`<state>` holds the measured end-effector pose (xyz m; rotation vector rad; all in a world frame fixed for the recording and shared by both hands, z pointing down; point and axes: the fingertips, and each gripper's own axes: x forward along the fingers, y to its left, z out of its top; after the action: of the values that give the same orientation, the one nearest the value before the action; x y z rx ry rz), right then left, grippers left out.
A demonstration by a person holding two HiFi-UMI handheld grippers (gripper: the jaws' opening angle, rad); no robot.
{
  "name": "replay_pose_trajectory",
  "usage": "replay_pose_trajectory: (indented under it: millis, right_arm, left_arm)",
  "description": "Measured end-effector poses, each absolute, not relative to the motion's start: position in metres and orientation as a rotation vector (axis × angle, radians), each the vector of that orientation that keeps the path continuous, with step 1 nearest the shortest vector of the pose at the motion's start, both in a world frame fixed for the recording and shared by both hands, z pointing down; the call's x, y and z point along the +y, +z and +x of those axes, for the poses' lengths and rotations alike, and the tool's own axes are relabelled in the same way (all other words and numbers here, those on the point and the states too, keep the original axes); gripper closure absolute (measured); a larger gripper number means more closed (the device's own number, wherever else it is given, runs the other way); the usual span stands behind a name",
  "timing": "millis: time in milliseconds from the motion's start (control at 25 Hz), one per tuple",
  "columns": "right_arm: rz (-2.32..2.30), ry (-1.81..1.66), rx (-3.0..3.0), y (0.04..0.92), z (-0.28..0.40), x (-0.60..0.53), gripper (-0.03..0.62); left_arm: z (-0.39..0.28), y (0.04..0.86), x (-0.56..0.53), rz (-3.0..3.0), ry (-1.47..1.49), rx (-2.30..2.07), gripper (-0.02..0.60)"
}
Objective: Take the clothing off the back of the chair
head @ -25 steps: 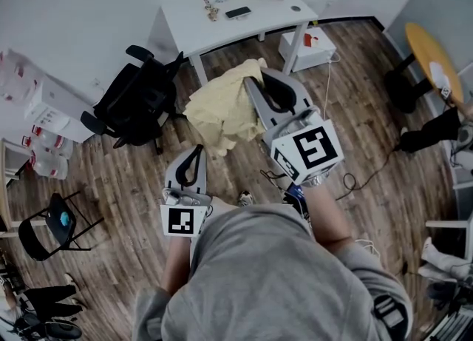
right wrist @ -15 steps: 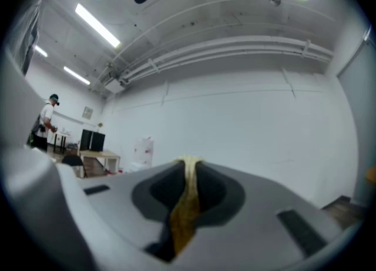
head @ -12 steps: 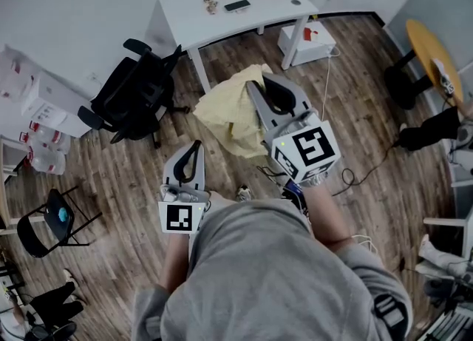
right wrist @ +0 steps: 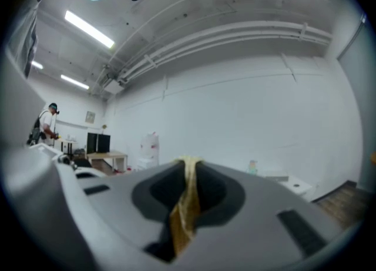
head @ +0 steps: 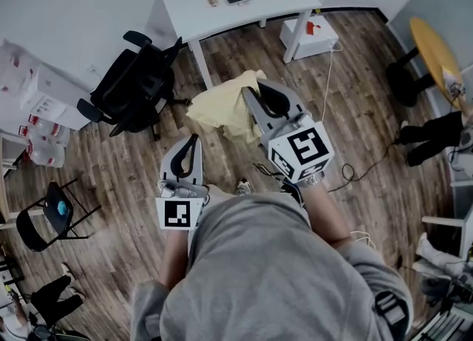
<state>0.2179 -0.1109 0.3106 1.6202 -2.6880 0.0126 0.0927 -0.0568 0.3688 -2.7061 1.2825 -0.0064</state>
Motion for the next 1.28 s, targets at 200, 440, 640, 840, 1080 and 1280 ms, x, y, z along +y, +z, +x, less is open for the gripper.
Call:
replay_pose_trajectory:
  millis: [200,440,640,840,1080,1280]
  right_arm:
    - [1.600,0.056,-2.667,0.334,0.212,-0.108,0.531]
    - [1.580,0.120,-2.629,0.363,0.206,-0.102,0.531]
    - [1.571,0.178,-2.606,0.388,0.207,-0.094,0.531]
    - [1.578,0.234,-2.595,0.405,0.210,-0.091,0.531]
    - [1.551,0.255,-2.577,0.422,0.204,-0.083,0.530]
    - [1.513,0.237,-2.561,0.433,0.196,-0.081,0.531]
  left_arm:
    - [0.086,0.372,-0.056,-2.705,-0.007,1.317,0.549]
    - [0.080,0.375,-0.057,-2.707,-0.022,1.336,0.549]
    - [0.077,0.376,-0.055,-2.700,-0.024,1.332,0.549]
    - [0.078,0.378,-0.056,-2.710,-0.028,1.334,0.549]
    - [0.079,0.383,-0.054,-2.723,-0.056,1.330,0.549]
    - [0.079,0.385,-0.054,-2.729,-0.045,1.338,0.549]
